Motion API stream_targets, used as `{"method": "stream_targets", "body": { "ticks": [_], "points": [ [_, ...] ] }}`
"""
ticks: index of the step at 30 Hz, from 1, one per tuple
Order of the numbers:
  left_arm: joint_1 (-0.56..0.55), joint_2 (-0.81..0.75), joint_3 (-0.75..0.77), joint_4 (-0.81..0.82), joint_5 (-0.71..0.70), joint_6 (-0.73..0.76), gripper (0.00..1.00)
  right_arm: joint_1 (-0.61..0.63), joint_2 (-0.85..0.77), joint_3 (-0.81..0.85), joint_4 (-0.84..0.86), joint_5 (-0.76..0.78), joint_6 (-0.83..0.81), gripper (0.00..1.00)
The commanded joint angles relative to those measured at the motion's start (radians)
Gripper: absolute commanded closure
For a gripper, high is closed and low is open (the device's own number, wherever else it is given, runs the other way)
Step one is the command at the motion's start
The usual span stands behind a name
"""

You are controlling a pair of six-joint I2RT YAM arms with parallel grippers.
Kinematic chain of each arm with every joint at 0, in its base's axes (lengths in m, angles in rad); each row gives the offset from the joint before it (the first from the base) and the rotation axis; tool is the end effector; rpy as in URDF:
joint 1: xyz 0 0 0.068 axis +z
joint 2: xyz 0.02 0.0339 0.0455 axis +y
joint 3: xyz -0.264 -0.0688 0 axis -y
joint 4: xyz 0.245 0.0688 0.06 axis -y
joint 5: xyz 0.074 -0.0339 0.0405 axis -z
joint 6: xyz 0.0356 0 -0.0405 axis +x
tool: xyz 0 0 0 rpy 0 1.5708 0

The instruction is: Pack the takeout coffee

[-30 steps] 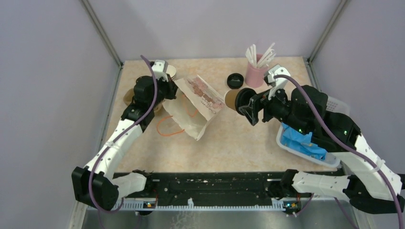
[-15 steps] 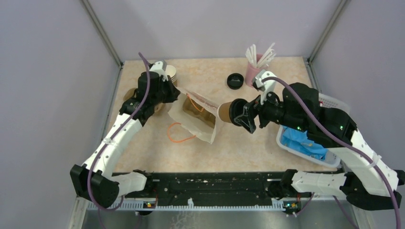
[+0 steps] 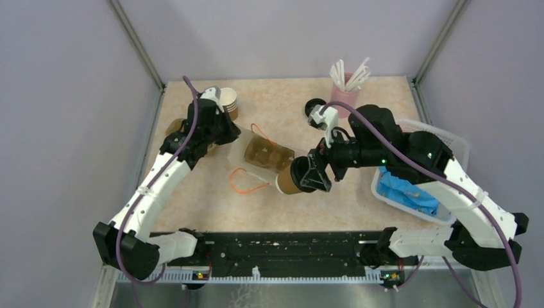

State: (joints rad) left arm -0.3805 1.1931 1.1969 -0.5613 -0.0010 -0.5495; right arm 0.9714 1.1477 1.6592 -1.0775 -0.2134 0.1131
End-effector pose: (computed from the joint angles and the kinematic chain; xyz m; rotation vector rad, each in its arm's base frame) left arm 0.2418 -0.0967 0.3618 -0.1844 2.1699 -0.5410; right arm 0.0997 0.1592 0.4681 -1.0540 1.9859 0.8423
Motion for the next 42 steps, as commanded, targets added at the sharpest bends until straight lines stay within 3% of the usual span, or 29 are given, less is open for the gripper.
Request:
{"method": "stream_targets", "body": {
  "ticks": [1, 16, 30, 42],
  "points": [
    [-0.005, -0.035, -0.001, -0.016, -0.011, -0.027, 1.0, 0.024, 0.048, 0.063, 0.002, -0.021, 0.03, 0.28],
    [-0.007, -0.086, -0.045, -0.031, -0.012, -0.06, 1.0, 0.163, 0.253, 0.18, 0.027, 0.404, -0.05, 0.31],
    [-0.02, -0.073, -0.039, -0.073, -0.029, -0.12, 1.0, 0.294, 0.298, 0.126, 0.049, 0.514, -0.205, 0.32],
    [-0.024, -0.022, 0.039, -0.211, -0.08, -0.173, 1.0, 0.367, 0.364, 0.16, 0.021, 0.615, -0.097, 0.32]
  ]
}}
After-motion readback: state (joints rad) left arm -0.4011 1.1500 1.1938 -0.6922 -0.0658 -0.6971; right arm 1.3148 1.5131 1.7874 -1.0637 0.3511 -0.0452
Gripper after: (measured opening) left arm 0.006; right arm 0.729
